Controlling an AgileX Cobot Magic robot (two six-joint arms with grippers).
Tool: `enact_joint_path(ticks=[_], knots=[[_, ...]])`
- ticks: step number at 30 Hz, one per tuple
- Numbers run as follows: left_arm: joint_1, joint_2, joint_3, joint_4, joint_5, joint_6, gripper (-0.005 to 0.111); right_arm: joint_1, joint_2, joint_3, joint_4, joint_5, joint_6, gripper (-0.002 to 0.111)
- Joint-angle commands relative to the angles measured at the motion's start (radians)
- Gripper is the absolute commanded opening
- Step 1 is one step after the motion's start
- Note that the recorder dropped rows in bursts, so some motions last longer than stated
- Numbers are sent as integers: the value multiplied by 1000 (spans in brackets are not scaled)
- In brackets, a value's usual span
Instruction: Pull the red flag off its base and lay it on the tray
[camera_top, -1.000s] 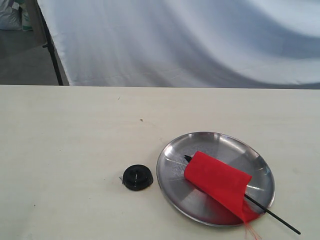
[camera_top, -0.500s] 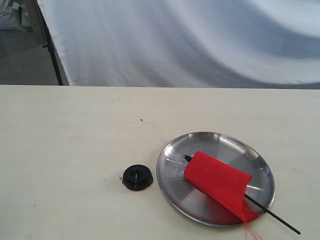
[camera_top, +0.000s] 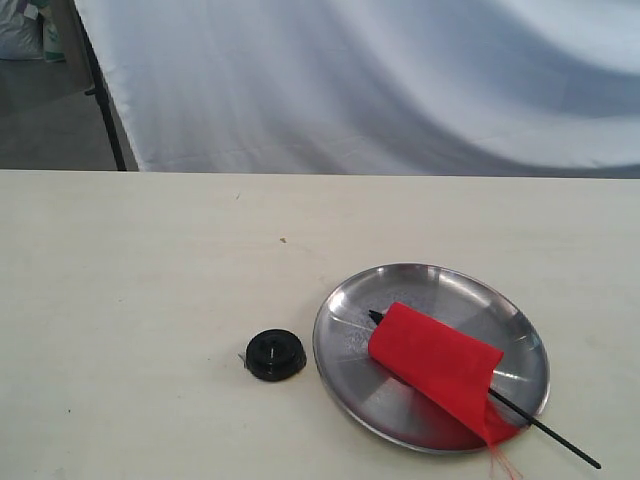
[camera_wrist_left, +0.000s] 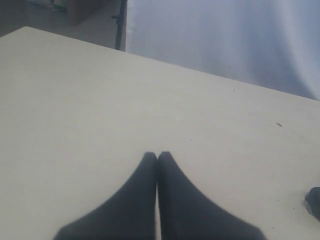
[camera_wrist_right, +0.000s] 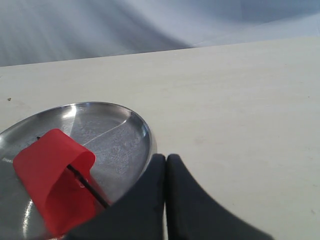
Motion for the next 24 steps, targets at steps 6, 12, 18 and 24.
enact_joint_path(ticks=[6,12,18,24], knots=[[2,-4,4,2,-8,11,0,-2,4,-1,-4,-11,-2,0],[2,-4,4,142,-8,55,0,-2,4,-1,-4,-11,-2,0],[2,-4,4,142,-8,55,0,-2,4,-1,-4,-11,-2,0],[2,-4,4,150,-6,55,0,-2,4,-1,-4,-11,-2,0]])
